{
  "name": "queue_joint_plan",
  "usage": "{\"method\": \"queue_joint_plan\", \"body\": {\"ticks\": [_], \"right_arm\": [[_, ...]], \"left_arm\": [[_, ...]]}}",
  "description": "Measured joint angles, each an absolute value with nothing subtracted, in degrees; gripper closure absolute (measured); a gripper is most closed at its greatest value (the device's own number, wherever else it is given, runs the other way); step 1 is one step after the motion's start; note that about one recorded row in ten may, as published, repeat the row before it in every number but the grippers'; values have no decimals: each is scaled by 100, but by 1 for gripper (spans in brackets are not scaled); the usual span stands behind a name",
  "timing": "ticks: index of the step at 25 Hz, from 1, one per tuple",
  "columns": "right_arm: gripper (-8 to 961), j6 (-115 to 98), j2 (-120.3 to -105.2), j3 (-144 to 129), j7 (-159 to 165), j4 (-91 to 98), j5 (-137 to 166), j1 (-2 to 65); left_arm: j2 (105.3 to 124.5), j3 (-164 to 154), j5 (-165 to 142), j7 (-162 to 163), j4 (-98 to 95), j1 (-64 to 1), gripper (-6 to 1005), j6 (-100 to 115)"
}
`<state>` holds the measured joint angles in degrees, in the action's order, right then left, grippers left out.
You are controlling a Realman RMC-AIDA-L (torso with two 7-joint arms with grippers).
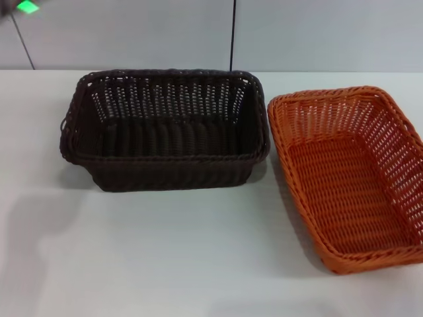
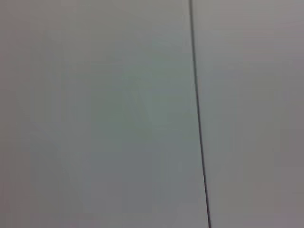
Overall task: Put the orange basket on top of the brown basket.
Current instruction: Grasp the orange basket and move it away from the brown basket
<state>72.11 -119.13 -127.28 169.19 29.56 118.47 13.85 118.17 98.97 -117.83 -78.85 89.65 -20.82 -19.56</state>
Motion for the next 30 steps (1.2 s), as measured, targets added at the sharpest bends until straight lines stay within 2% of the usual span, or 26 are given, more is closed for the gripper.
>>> {"method": "queue_joint_plan", "body": {"ticks": [4, 5, 8, 9, 10, 11, 12, 14, 15, 17, 19, 20, 23, 24, 25, 26, 28, 30], "right_arm": [[122, 7112, -11841, -12418, 16922, 3572, 11907, 1386], [122, 6752, -11676, -12293, 16927, 4081, 12069, 1415], [122, 5422, -11197, -12108, 16932, 5237, 12360, 1487], [122, 5422, -11197, -12108, 16932, 5237, 12360, 1487], [122, 4089, -10889, -11864, 16934, 6058, 12616, 1539], [122, 4089, -10889, -11864, 16934, 6058, 12616, 1539], [122, 3337, -10757, -11655, 16935, 6537, 12779, 1552], [122, 1704, -10627, -11138, 16933, 7439, 13077, 1551], [122, -165, -10643, -10466, 16873, 8406, 13408, 1537], [122, -926, -10664, -10166, 16809, 8797, 13522, 1557], [122, -2845, -10729, -9492, 16461, 9534, 13567, 1725], [123, -4599, -10852, -8747, 15834, 10003, 13266, 2053], [123, -7262, -11144, -7515, 14675, 10206, 12679, 2637], [123, -7262, -11144, -7515, 14675, 10206, 12679, 2637], [123, -8927, -11303, -6721, 14087, 10114, 12581, 3042], [123, -8927, -11303, -6721, 14087, 10114, 12581, 3042], [123, -10440, -11384, -6127, 13515, 10000, 12725, 3342], [123, -11540, -11383, -5874, 13055, 9891, 13085, 3405]], "left_arm": [[11803, 8939, -11143, -7839, 9155, -1210, 306, 300], [11799, 7989, -11256, -7670, 8938, -733, 305, 2110], [11793, 7086, -11778, -7168, 8415, -435, 306, 3909], [11793, 7086, -11778, -7168, 8415, -435, 306, 3909], [11803, 6639, -12255, -6645, 8010, -286, 307, 4962], [11803, 6639, -12255, -6645, 8010, -286, 307, 4962], [11817, 6344, -12594, -6106, 7639, -131, 307, 5757], [11831, 6096, -12745, -5306, 7077, 19, 308, 6578], [11839, 6068, -12661, -4808, 6529, 10, 308, 6759], [11839, 6068, -12661, -4808, 6529, 10, 309, 6759], [11841, 6066, -12258, -3891, 5301, -166, 310, 6673], [11841, 6055, -12216, -3745, 4929, -229, 310, 6629], [11851, 6059, -12113, -3637, 4572, -276, 311, 6537], [11850, 6053, -11976, -3574, 4491, -294, 311, 6488], [11844, 6045, -11844, -3464, 4422, -308, 311, 6453], [11844, 6045, -11844, -3464, 4422, -308, 311, 6453], [11842, 6038, -11779, -3361, 4368, -322, 311, 6432], [11836, 6042, -11699, -2786, 3879, -489, 312, 6367]]}}
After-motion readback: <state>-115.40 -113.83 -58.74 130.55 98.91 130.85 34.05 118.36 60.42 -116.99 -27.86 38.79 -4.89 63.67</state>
